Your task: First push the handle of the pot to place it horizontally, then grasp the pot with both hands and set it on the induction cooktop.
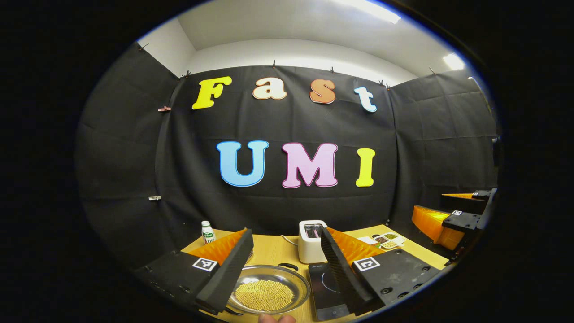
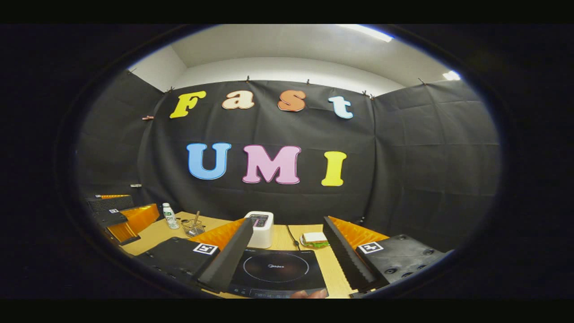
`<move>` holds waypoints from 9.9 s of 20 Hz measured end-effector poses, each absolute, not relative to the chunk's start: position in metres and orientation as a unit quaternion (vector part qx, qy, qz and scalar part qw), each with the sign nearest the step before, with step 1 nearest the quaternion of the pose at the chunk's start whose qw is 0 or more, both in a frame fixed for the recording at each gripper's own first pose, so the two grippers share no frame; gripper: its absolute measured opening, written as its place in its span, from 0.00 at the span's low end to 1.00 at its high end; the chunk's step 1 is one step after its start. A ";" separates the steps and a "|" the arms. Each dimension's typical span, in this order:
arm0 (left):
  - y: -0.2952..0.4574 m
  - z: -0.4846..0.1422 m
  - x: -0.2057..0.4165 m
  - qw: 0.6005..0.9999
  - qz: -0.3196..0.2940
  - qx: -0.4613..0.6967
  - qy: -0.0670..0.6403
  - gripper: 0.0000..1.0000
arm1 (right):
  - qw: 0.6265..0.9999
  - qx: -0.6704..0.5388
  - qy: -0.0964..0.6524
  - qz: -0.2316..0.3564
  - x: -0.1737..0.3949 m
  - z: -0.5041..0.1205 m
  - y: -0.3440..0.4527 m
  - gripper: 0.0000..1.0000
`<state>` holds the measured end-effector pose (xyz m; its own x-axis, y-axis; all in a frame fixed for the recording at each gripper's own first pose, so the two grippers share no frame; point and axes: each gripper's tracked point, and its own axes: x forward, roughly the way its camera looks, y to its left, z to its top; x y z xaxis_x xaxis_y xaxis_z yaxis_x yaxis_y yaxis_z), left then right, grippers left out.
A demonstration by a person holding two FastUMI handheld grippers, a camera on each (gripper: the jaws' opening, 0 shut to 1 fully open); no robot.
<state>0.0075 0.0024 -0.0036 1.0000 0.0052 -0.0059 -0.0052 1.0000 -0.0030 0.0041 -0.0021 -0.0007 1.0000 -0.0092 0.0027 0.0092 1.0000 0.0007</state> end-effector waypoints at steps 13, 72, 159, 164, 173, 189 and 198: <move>0.013 0.003 0.010 1.000 0.001 -0.001 -0.002 0.31 | 1.000 -0.005 0.000 -0.008 0.010 -0.003 0.000 0.97; 0.154 -0.340 -0.034 0.808 -0.037 -0.068 0.584 0.05 | 0.996 -0.004 0.065 -0.060 0.004 -0.051 -0.045 0.97; 0.279 -0.355 0.141 0.909 -0.008 -0.052 0.413 0.60 | 0.881 0.049 0.460 0.099 0.122 -0.348 0.230 0.54; 0.255 -0.314 0.129 0.913 -0.006 -0.043 0.407 0.60 | 0.884 0.058 0.452 0.102 0.118 -0.313 0.204 0.54; 0.171 -0.265 0.133 0.911 -0.030 -0.057 0.407 0.59 | 0.890 0.050 0.444 0.092 0.121 -0.262 0.116 0.53; 0.011 -0.268 0.167 0.902 -0.081 -0.050 0.420 0.59 | 0.886 0.059 0.457 0.049 0.129 -0.275 -0.042 0.53; -0.045 -0.289 0.178 0.898 -0.097 -0.046 0.427 0.59 | 0.886 0.062 0.458 0.033 0.132 -0.300 -0.096 0.53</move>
